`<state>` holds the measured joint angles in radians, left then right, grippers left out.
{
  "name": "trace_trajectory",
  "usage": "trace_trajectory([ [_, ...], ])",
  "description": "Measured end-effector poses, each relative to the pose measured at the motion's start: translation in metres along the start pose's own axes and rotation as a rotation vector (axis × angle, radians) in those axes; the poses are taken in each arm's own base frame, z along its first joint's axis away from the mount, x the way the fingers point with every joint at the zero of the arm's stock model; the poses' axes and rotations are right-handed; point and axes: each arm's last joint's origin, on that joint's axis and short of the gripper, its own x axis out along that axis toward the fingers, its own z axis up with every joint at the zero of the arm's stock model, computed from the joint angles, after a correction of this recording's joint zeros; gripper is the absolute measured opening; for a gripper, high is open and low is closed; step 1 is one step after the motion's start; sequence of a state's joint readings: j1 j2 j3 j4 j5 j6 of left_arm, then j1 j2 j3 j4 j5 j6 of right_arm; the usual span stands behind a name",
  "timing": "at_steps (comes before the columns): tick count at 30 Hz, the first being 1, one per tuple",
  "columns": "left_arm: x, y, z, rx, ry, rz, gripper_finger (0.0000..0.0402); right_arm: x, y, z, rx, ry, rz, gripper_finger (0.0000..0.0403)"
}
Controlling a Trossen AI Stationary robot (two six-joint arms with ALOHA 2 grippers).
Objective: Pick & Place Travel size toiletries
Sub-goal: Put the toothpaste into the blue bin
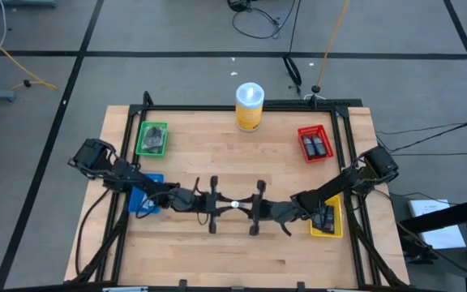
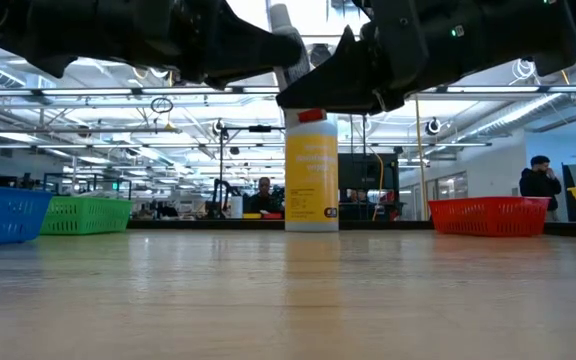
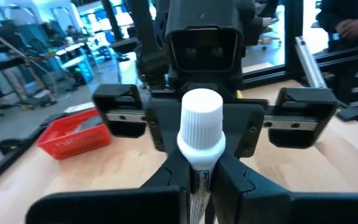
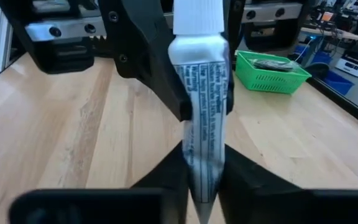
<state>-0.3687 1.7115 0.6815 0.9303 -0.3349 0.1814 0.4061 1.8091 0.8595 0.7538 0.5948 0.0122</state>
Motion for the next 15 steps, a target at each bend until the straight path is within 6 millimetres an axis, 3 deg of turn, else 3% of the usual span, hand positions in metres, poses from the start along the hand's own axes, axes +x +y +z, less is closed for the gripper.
trace_trajectory([
  [4, -0.0016, -0.0034, 0.0013, 0.027, -0.001, 0.033, 0.0022, 0.0002, 0.0, 0.0005, 0.025, -0.002, 0.001, 0.0025],
  [7, -0.002, -0.004, 0.0017, 0.042, -0.002, 0.042, 0.0024, 0.0003, -0.0001, 0.0007, 0.031, -0.003, 0.0, 0.0028],
  [10, -0.002, -0.0041, 0.0017, 0.044, -0.001, 0.042, 0.0037, 0.0003, -0.0001, 0.0005, 0.036, -0.001, -0.001, 0.0066],
  [15, -0.0096, -0.0064, 0.0105, 0.049, 0.017, 0.053, 0.0037, -0.0029, -0.0018, 0.0011, 0.033, 0.028, -0.008, 0.0175],
])
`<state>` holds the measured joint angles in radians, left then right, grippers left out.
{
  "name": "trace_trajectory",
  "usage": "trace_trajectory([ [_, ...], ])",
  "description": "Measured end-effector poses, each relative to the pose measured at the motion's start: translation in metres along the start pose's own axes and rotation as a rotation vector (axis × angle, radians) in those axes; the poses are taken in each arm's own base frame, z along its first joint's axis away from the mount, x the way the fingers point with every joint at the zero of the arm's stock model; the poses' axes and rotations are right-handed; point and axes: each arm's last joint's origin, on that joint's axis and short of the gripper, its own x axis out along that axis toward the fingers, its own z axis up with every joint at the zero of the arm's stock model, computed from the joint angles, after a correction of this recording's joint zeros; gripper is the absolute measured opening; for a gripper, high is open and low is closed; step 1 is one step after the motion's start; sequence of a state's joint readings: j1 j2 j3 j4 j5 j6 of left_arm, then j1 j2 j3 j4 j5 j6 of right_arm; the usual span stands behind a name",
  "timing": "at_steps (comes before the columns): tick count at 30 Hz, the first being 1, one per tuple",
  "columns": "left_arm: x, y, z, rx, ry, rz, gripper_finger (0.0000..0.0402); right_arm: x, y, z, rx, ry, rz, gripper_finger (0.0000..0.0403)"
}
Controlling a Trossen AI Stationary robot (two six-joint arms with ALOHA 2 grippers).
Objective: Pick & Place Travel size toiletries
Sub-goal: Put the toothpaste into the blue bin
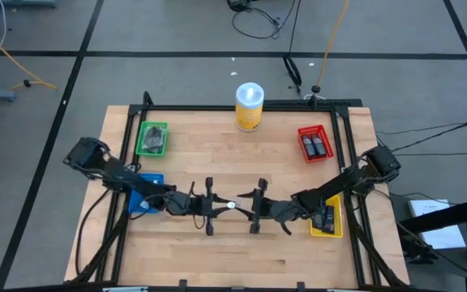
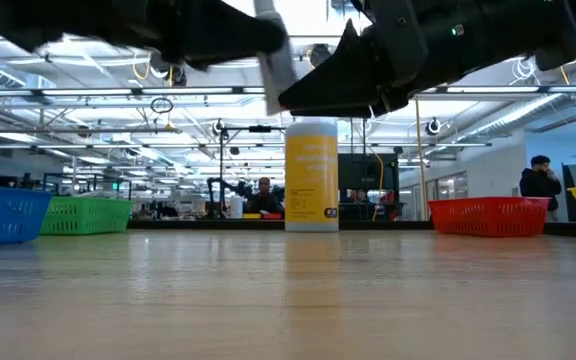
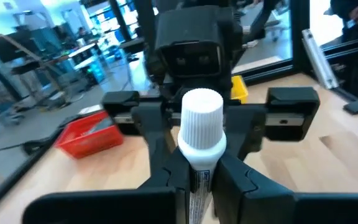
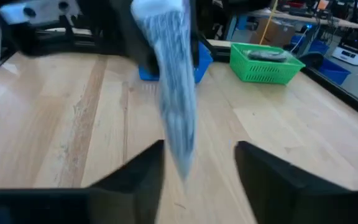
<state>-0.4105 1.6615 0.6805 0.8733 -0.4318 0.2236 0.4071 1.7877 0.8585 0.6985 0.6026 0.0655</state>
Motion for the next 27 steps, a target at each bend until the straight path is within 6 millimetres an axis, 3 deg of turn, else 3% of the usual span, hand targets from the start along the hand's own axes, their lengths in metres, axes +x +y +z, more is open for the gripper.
trace_trajectory([
  [6, -0.035, 0.002, 0.033, 0.012, 0.14, 0.005, 0.0011, -0.003, -0.001, 0.0, -0.041, 0.026, -0.002, 0.0257],
  [10, -0.067, 0.01, 0.061, -0.112, 0.383, -0.025, 0.0014, -0.003, -0.001, 0.001, -0.043, 0.025, -0.001, 0.0268],
  [14, -0.101, 0.024, 0.077, -0.327, 0.708, 0.026, 0.0028, -0.003, -0.001, 0.001, -0.041, 0.023, 0.0, 0.0264],
  [21, -0.157, 0.034, 0.057, -0.557, 1.179, 0.365, 0.0021, -0.002, -0.002, 0.001, -0.041, 0.024, 0.001, 0.0248],
  [24, -0.17, 0.034, 0.039, -0.594, 1.27, 0.524, 0.0015, -0.002, -0.001, 0.001, -0.04, 0.024, 0.003, 0.0244],
  [27, -0.174, 0.03, 0.021, -0.63, 1.325, 0.576, 0.0019, -0.002, -0.001, 0.001, -0.04, 0.027, 0.004, 0.0242],
])
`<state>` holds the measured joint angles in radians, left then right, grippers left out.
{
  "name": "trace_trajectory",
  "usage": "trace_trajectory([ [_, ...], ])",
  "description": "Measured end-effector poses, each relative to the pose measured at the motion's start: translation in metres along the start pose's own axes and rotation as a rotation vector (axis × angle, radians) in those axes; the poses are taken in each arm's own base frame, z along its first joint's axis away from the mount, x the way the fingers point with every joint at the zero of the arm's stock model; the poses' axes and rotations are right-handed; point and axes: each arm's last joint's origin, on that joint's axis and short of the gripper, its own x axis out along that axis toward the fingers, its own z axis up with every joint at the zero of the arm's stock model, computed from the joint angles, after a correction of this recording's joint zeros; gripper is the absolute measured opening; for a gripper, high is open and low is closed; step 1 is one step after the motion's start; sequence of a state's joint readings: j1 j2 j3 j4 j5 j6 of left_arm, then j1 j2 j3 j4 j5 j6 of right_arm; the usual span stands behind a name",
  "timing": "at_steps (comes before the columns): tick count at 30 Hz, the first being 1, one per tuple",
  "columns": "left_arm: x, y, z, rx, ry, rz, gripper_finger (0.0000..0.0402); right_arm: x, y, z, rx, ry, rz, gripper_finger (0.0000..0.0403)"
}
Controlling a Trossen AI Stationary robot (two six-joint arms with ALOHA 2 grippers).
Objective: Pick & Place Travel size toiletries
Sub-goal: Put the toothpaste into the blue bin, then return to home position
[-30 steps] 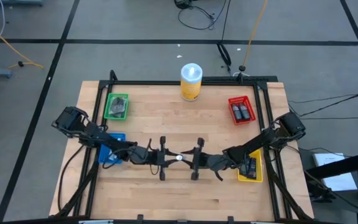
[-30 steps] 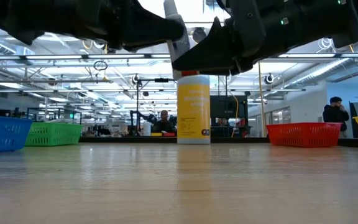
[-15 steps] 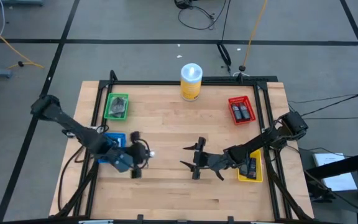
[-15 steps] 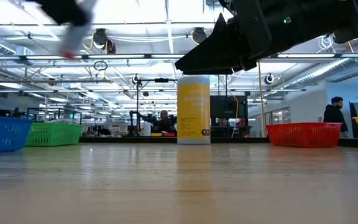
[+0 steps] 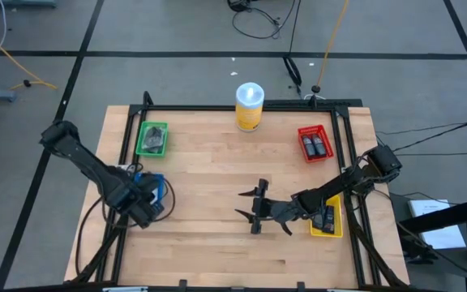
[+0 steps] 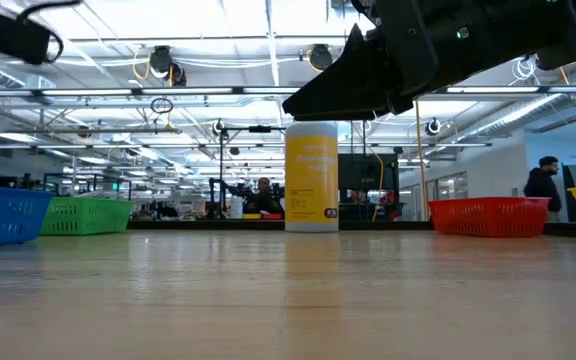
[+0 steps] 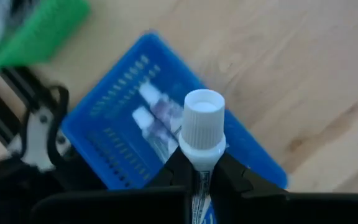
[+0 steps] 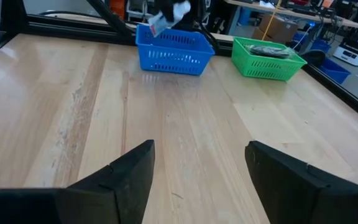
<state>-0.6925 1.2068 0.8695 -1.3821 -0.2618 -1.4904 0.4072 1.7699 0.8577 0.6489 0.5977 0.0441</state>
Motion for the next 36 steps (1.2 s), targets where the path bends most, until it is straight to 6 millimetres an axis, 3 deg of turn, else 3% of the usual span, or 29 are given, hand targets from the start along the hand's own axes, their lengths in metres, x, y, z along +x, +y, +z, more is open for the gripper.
trace_trajectory([
  [9, 0.035, 0.002, -0.011, -0.05, 0.093, -0.042, 0.0078, 0.0, 0.0, 0.0, 0.002, 0.0, 0.0, 0.0242],
  [17, 0.025, 0.015, -0.002, -0.053, 0.04, -0.11, 0.0153, 0.0, 0.0, 0.0, 0.0, 0.005, 0.0, 0.0242],
  [21, 0.013, 0.024, 0.011, -0.034, -0.193, -0.169, 0.0181, -0.001, -0.001, -0.001, -0.023, 0.033, 0.0, 0.0241],
  [27, -0.011, 0.02, 0.032, 0.042, -0.612, -0.347, 0.0185, -0.032, -0.019, 0.008, -0.005, 0.187, 0.092, 0.021],
  [36, -0.024, -0.004, 0.067, 0.24, -0.999, -0.529, 0.0139, -0.106, -0.08, -0.005, 0.097, 0.086, 0.268, 0.0106],
])
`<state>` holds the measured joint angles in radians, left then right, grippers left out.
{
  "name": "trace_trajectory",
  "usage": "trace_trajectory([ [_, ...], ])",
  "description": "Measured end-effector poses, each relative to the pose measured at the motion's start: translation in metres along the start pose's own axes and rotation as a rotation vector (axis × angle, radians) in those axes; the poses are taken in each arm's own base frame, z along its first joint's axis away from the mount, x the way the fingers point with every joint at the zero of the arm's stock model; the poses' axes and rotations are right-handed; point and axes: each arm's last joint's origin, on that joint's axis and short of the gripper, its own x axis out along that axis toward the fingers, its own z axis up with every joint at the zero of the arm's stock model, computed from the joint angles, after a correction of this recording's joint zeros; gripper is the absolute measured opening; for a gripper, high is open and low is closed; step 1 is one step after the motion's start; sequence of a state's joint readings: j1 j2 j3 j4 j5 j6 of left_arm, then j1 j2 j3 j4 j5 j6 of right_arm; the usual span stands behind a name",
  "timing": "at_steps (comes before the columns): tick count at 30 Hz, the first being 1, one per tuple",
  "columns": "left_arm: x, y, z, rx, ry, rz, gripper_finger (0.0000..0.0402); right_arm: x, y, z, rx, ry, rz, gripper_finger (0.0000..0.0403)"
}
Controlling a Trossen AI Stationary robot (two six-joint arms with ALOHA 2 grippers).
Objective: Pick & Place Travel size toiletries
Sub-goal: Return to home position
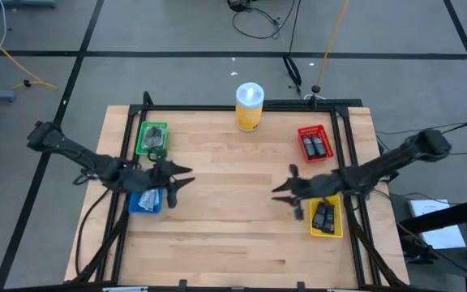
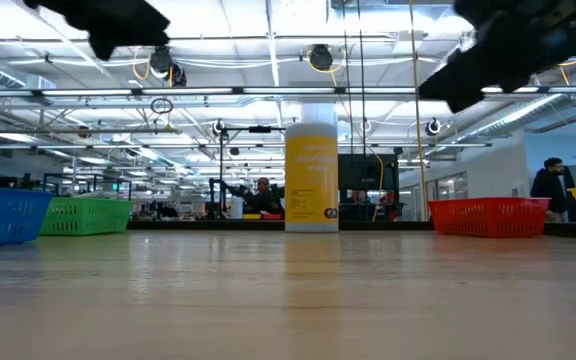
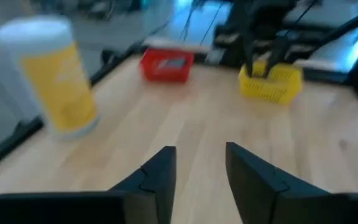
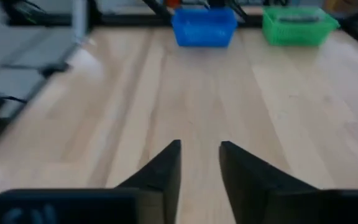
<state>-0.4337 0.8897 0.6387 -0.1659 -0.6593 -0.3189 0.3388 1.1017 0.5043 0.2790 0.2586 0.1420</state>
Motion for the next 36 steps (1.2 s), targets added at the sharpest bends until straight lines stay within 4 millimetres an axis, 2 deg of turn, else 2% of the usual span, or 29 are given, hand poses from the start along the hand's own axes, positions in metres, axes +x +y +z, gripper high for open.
trace_trajectory([
  [5, 0.019, 0.017, -0.001, -0.006, -0.14, -0.068, 0.0106, -0.043, -0.022, -0.011, 0.034, -0.142, 0.075, 0.0051],
  [9, 0.03, 0.035, -0.006, -0.016, -0.182, -0.076, 0.0084, -0.067, -0.033, -0.025, 0.051, -0.235, 0.12, 0.0011],
  [15, 0.038, 0.056, -0.004, -0.038, -0.176, -0.053, 0.0057, -0.089, -0.041, -0.038, 0.049, -0.347, 0.127, 0.0007],
  [24, 0.042, 0.07, -0.002, -0.061, -0.166, -0.067, 0.0027, -0.097, -0.044, -0.059, 0.035, -0.471, 0.134, 0.0001],
  [31, 0.042, 0.071, -0.002, -0.065, -0.163, -0.081, 0.0003, -0.104, -0.044, -0.057, -0.014, -0.55, 0.119, 0.0001],
  [36, 0.042, 0.071, -0.003, -0.064, -0.163, -0.081, 0.0012, -0.103, -0.048, -0.057, -0.011, -0.543, 0.074, 0.0001],
])
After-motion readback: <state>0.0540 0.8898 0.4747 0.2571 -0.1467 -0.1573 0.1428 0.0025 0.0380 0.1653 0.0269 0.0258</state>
